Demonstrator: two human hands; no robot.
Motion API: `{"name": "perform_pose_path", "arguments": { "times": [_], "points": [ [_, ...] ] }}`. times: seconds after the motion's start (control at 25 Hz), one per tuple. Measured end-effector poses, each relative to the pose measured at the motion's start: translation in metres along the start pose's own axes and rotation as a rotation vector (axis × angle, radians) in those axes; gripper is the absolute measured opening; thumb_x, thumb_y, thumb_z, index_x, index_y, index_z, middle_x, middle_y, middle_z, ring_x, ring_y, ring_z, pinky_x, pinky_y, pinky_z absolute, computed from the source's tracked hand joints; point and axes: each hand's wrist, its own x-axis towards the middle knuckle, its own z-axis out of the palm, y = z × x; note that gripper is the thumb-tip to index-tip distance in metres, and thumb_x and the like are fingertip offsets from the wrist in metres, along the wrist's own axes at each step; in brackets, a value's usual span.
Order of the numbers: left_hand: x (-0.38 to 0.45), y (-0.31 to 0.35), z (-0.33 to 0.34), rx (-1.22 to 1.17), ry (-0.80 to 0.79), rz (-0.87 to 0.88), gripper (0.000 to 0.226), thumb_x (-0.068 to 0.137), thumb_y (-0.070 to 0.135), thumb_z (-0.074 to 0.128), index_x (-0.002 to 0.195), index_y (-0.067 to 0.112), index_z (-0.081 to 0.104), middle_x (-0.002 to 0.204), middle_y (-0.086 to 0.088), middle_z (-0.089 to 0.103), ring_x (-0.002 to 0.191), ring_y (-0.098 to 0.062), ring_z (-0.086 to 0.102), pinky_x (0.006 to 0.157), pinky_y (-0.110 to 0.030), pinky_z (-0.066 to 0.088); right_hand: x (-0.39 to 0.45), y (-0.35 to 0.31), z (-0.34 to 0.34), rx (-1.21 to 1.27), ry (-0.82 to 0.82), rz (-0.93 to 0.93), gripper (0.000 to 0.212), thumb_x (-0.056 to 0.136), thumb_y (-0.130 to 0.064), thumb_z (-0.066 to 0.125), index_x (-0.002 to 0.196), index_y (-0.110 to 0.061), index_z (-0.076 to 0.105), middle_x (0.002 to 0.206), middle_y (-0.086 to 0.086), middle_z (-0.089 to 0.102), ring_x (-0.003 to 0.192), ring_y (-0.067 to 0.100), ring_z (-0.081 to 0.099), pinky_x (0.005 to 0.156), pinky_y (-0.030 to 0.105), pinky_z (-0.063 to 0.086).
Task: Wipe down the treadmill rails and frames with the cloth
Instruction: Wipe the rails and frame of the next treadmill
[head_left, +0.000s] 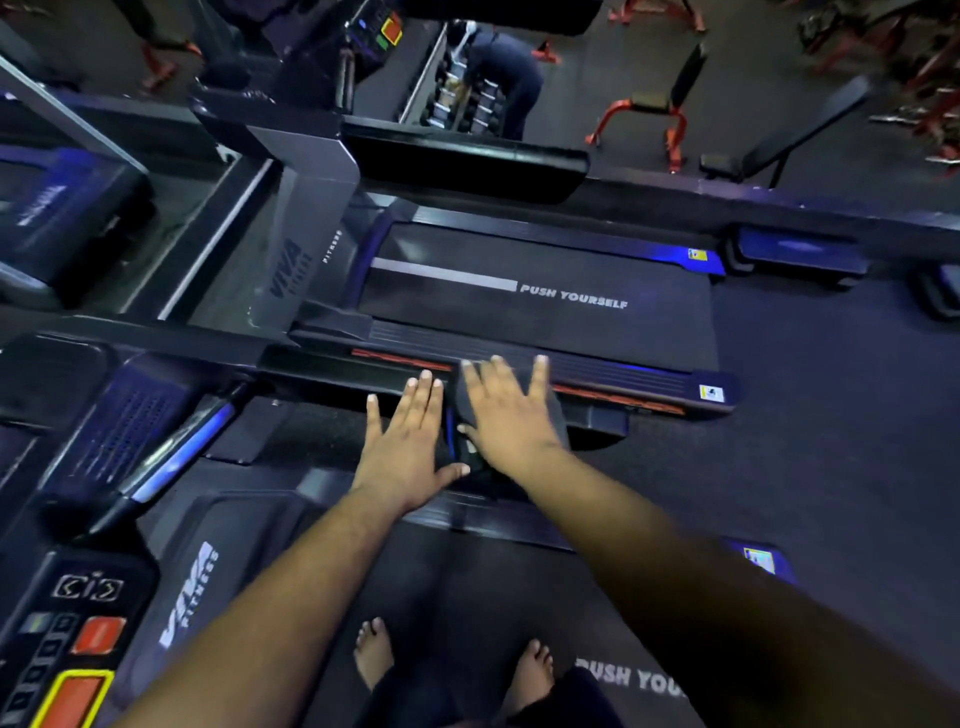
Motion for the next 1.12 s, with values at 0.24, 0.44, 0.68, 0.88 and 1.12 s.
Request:
{"name": "perform_pose_path", "arguments": {
  "times": [0.24,0.44,0.68,0.88,1.12],
  "points": [
    [-0.015,0.027,0.007,0.01,-0.025,-0.027,0.116,0.082,0.08,0.044,0.156,0.013,-0.014,0.164,0.0,-0.023,0.151,-0.014,-0.021,0.117,-0.062,-0.01,-0.031,0.048,0.005,0.036,0.013,-0.097,0.087,0.092,-0.026,0.058,0.159,-0.024,0.004,0.166,0.0,0.015,0.153,0.018,0.014,0.121,0.056,0.003],
    [0.001,0.071,0.007,-0.035,0.012,0.15,0.108,0.082,0.084,0.028,0.159,0.015,-0.007,0.164,0.0,-0.022,0.149,-0.011,-0.023,0.117,-0.061,-0.014,-0.089,0.118,0.018,0.002,0.013,0.115,0.087,0.088,-0.019,0.061,0.158,-0.032,0.012,0.163,-0.004,0.024,0.15,0.015,0.023,0.109,0.06,0.03],
    [0.005,0.141,-0.009,-0.432,0.034,0.231,0.099,0.083,0.081,0.024,0.157,0.016,0.022,0.166,-0.003,0.018,0.154,-0.018,0.004,0.121,-0.056,-0.006,-0.112,0.118,-0.026,0.244,0.024,0.103,0.086,0.089,-0.017,0.062,0.158,-0.035,0.014,0.164,0.001,0.019,0.149,0.025,0.021,0.107,0.049,0.04],
    [0.001,0.204,-0.018,-1.251,-0.059,0.102,0.057,0.08,0.039,0.076,0.124,0.014,0.051,0.114,-0.007,0.069,0.111,-0.028,0.066,0.098,-0.043,0.052,-0.178,0.156,-0.029,0.546,0.287,0.156,0.099,0.073,-0.037,0.084,0.155,-0.031,0.029,0.162,0.007,0.022,0.147,0.023,0.027,0.116,0.044,0.032],
    [-0.009,0.339,-0.025,-1.451,-0.215,0.152,0.029,0.092,-0.007,0.055,0.117,0.006,0.061,0.108,-0.011,0.071,0.099,-0.024,0.066,0.098,-0.045,0.05,-0.275,0.279,-0.004,1.318,0.337,0.615,0.101,0.073,-0.064,0.072,0.155,-0.025,0.028,0.158,0.004,0.034,0.142,0.012,0.036,0.12,0.035,0.03]
  ]
}}
